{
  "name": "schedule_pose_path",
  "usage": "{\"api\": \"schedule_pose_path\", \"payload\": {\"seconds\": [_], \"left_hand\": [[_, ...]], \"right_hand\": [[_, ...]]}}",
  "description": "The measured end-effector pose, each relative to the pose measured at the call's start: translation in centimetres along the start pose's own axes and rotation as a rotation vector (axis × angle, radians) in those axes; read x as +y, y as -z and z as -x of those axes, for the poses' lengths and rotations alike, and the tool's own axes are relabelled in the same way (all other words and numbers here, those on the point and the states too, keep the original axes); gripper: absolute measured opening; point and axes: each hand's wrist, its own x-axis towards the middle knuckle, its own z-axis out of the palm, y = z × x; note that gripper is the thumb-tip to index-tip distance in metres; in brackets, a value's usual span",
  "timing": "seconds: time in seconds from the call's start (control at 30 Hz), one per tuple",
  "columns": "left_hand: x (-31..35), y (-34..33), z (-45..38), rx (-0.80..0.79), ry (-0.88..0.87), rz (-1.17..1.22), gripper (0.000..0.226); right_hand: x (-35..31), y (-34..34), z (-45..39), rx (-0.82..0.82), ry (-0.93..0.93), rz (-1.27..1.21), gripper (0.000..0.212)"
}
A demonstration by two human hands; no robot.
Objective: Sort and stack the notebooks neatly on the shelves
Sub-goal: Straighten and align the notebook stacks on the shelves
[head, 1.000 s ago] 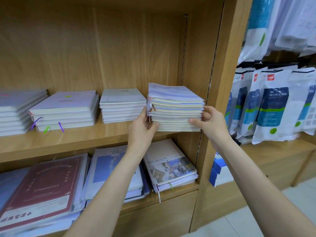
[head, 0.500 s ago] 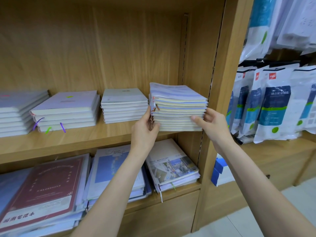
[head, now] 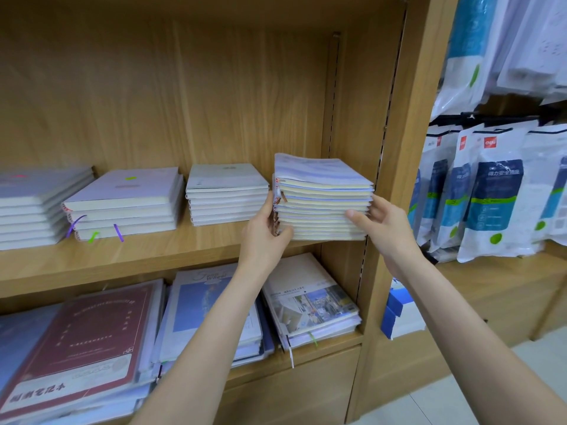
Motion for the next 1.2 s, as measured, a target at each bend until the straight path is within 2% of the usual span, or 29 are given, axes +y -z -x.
{"api": "schedule_pose_path", "payload": {"seconds": [0.27,0.33,0.4,0.43,0.67,0.93,1.1,1.2], "left_hand": [[0.3,-0.1,0.1,-0.037,0.009,0.01,0.083],[0.7,0.3,-0.1,-0.041,0.016,0.051,0.088],[1.3,0.7,-0.4,-0.037,0.003,0.078,0.088],[1.6,0.8,-0.7,-0.053,-0.016,0.075,0.087],[2.7,-0.3,-1.2,-0.055,-0.042,0.042,0.078],[2.8,-0.3,-1.0,-0.023,-0.056,0.049,0.078],[2.5,-0.4,-0.6,-0.036,-0.052,0.073,0.08],[1.8,-0.1,-0.3,-0.053,-0.05,0.115,0.08]], "right_hand": [[0.3,0.3,-0.2,-0.006,-0.017,0.034,0.027],[-0.2,0.4,-0.2,-0.032,-0.026,0.0,0.04],[-1.0,0.3,-0.4,-0.036,-0.018,-0.045,0.068],[-1.3,0.2,-0.6,-0.039,-0.003,-0.05,0.075],[-1.9,-0.4,-0.7,-0.048,0.029,0.077,0.057],[-1.6,-0.4,-1.0,-0.024,0.032,0.092,0.067],[-0.9,-0.6,-1.2,-0.017,0.064,0.158,0.064],[-1.0,-0.5,-1.0,-0.031,0.067,0.132,0.074]]}}
